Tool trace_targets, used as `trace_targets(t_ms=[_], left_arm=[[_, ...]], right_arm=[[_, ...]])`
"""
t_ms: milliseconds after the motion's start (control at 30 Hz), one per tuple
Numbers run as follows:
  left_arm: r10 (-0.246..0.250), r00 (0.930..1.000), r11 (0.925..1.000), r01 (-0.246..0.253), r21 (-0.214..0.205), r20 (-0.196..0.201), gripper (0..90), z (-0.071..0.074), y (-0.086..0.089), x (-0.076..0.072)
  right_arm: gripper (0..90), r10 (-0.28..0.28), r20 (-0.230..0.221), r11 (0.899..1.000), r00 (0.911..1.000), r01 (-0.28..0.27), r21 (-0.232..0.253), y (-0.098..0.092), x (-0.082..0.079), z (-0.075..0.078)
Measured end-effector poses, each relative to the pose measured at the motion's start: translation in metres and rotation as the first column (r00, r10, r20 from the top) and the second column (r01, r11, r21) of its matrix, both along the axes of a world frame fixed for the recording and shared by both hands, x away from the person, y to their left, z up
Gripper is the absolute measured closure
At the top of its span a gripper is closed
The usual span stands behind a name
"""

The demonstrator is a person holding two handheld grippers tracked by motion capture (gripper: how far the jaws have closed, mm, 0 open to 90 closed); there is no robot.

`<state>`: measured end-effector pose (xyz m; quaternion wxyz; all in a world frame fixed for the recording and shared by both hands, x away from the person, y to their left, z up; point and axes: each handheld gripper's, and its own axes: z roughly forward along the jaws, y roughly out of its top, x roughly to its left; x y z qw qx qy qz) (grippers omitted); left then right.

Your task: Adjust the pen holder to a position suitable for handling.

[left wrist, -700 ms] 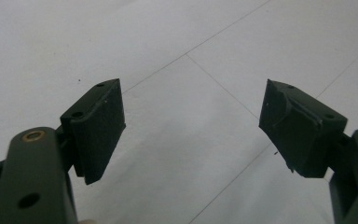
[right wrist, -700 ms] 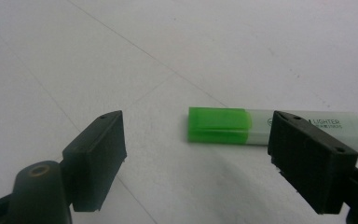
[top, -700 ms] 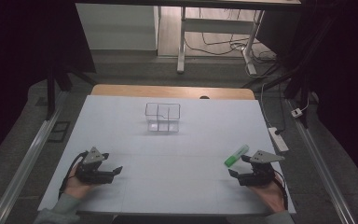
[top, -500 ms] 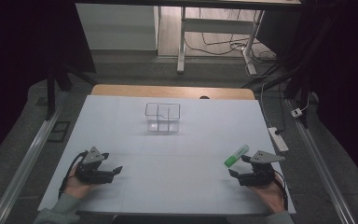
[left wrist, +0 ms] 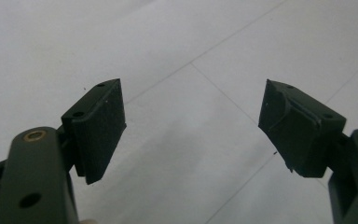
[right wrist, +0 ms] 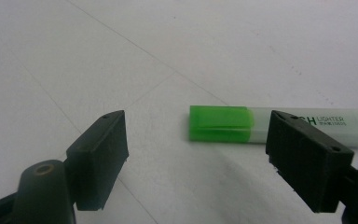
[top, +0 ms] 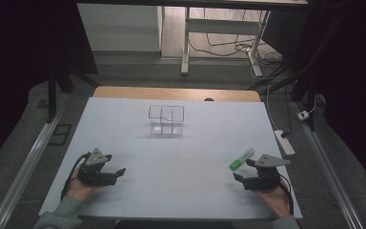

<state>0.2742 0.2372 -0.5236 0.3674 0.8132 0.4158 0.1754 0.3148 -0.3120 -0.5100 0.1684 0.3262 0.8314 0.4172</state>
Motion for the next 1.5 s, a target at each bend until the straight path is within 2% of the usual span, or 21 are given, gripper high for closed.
trace_targets(t_ms=[133, 867, 1000, 1100, 1500], left_arm=[[-0.004, 0.9999, 1.0000, 0.004, -0.007, 0.013, 22.1, 0.006, -0.002, 0.003], [-0.003, 0.9999, 0.9998, 0.003, -0.019, 0.014, 23.1, 0.025, -0.010, 0.029], [-0.006, 0.9999, 0.9999, 0.006, -0.012, 0.011, 23.1, 0.026, -0.012, 0.035], [-0.001, 0.9999, 0.9999, 0.001, 0.015, 0.013, 23.2, 0.027, -0.015, 0.037], [0.003, 1.0000, 0.9996, -0.003, 0.027, 0.006, 23.9, 0.028, -0.021, 0.056]], right_arm=[[20.4, -0.005, 0.008, 1.000, 1.0000, 0.005, -0.005, 0.000, -0.001, 0.001], [21.4, 0.007, 0.007, 1.000, 0.9999, -0.007, -0.004, 0.002, -0.001, 0.001], [21.5, 0.009, 0.005, 1.000, 1.0000, -0.009, -0.003, 0.002, -0.001, 0.001], [21.5, 0.011, 0.000, 1.000, 0.9999, -0.011, -0.006, 0.003, -0.001, 0.000], [21.5, 0.017, -0.005, 1.000, 0.9998, -0.017, -0.013, 0.004, -0.001, -0.001]])
